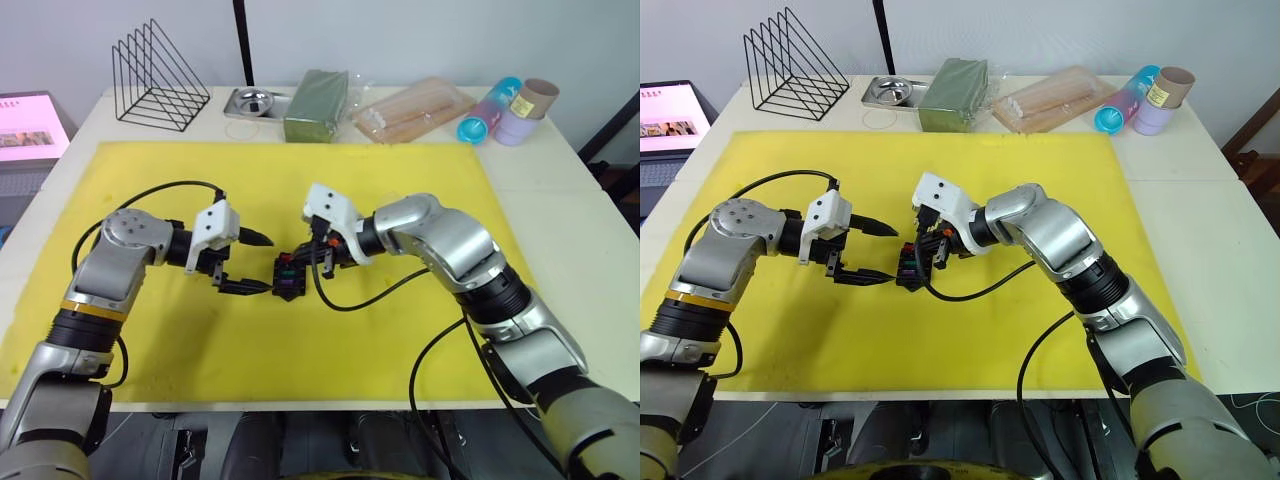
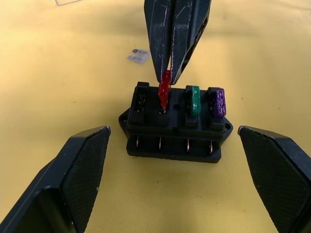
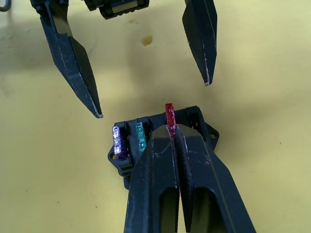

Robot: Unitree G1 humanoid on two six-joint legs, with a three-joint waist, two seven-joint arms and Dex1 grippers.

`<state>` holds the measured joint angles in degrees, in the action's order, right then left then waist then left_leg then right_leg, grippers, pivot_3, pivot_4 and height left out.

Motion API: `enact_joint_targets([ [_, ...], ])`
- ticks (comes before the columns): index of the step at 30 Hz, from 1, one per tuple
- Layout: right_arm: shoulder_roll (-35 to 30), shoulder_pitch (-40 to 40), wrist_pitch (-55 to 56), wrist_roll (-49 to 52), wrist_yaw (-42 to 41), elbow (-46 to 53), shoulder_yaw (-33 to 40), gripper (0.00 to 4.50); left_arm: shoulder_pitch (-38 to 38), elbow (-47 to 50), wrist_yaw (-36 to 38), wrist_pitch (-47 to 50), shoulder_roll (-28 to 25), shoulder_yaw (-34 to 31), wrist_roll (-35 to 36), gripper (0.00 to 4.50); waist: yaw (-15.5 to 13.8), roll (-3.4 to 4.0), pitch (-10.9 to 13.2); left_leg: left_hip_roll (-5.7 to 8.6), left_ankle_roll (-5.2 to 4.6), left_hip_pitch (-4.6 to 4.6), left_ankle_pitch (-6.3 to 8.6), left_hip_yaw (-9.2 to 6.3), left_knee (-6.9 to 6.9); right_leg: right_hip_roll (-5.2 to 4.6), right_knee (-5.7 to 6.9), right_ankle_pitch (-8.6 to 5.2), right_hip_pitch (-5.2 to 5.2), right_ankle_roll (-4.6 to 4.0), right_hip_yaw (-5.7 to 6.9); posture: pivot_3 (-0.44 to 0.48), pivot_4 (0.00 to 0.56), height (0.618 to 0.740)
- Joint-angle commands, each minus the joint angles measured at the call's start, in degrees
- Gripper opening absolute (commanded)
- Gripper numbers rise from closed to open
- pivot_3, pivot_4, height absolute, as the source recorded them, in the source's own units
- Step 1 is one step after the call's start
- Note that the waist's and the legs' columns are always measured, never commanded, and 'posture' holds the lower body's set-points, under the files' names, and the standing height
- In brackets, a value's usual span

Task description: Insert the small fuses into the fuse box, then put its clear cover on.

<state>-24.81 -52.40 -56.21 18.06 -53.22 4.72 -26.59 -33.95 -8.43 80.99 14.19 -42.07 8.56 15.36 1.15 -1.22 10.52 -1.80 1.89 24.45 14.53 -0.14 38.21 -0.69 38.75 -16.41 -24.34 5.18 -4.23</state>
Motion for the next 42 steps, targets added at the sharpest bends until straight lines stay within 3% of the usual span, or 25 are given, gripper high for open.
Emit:
enact_joint_targets([
  [1, -0.28, -0.12, 1.31, -0.62, -0.34, 1.67, -0.02, 0.02, -0.12, 1.11, -0.12, -0.65, 0.05, -0.17, 0.13, 4.50, -0.01, 0.00, 0.00, 0.00, 0.00, 0.00, 0.00, 0.00, 0.00, 0.00, 0.00, 0.00, 0.00, 0.00, 0.00, 0.000, 0.150, 0.740],
  [36, 0.60, -1.10, 6.25, -8.58, -3.86, -5.01, -5.44, 0.02, 1.00, 3.69, -1.54, 1.15, -0.03, -0.42, 0.75, 4.50, 0.01, 0.02, -0.03, 0.00, 0.01, -0.05, -0.01, 0.00, 0.01, 0.00, 0.06, 0.00, 0.00, 0.00, 0.00, 0.000, 0.150, 0.740],
  [42, 1.58, -1.42, 4.96, -7.78, -3.92, -4.40, -3.55, 0.02, 1.37, 4.38, -1.65, 1.59, -0.22, -0.69, 0.83, 4.50, 0.05, 0.02, -0.04, 0.00, 0.01, -0.09, -0.01, 0.00, 0.01, 0.02, 0.18, -0.01, 0.00, -0.02, 0.00, 0.000, 0.150, 0.740],
])
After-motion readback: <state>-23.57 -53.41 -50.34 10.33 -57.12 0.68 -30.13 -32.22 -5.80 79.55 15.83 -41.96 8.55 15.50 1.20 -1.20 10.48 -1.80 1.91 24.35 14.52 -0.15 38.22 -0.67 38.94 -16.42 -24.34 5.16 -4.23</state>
